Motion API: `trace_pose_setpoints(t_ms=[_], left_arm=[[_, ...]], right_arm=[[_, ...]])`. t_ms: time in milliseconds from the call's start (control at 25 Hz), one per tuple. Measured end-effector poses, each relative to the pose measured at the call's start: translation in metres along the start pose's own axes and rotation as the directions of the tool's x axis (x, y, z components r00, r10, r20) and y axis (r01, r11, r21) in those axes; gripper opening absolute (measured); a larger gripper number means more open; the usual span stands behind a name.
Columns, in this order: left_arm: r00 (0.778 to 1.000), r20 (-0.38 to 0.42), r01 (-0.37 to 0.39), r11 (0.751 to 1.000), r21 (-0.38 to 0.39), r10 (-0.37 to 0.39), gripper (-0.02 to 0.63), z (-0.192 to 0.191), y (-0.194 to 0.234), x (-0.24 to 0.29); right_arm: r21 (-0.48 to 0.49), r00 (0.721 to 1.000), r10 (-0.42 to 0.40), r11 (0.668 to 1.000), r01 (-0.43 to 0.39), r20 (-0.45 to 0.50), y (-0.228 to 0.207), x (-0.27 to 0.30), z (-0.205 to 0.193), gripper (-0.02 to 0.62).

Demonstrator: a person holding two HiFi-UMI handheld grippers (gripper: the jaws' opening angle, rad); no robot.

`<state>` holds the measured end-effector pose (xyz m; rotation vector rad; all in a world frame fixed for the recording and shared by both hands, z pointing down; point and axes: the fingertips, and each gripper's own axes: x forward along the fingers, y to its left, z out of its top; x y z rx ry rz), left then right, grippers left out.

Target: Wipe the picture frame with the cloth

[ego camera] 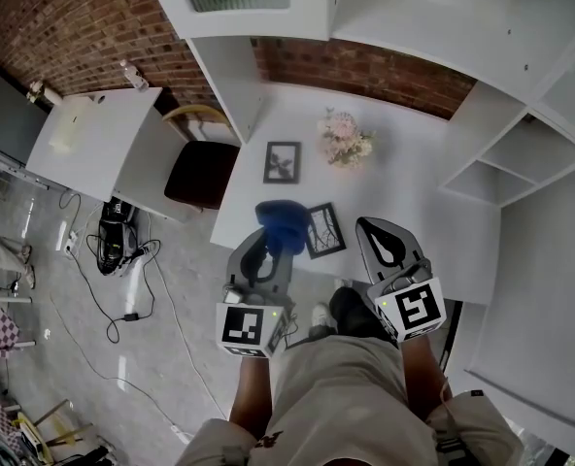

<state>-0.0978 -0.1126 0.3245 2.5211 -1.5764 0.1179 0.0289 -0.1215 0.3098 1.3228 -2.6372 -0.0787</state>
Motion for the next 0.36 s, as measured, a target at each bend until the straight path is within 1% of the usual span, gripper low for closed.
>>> trace_pose_setpoints(t_ms=[200,360], left_arm=[[1.0,0.022,0.003,1.0,0.007,-0.003,0.098,0.0066,0.0027,0.0018],[1.0,0.01,0.015,1.0,0.01,-0.015,0.098,0.0075,0.0023,0.0024]], right_arm=[[0.001,1.0,-0.003,1.0,0.003,-0.003,0.0014,0.0019,0.0009,-0.005],[0.0,1.0,-0.005,1.0,0.005,-0.013,0.0025,0.0041,0.0015,-0.005]])
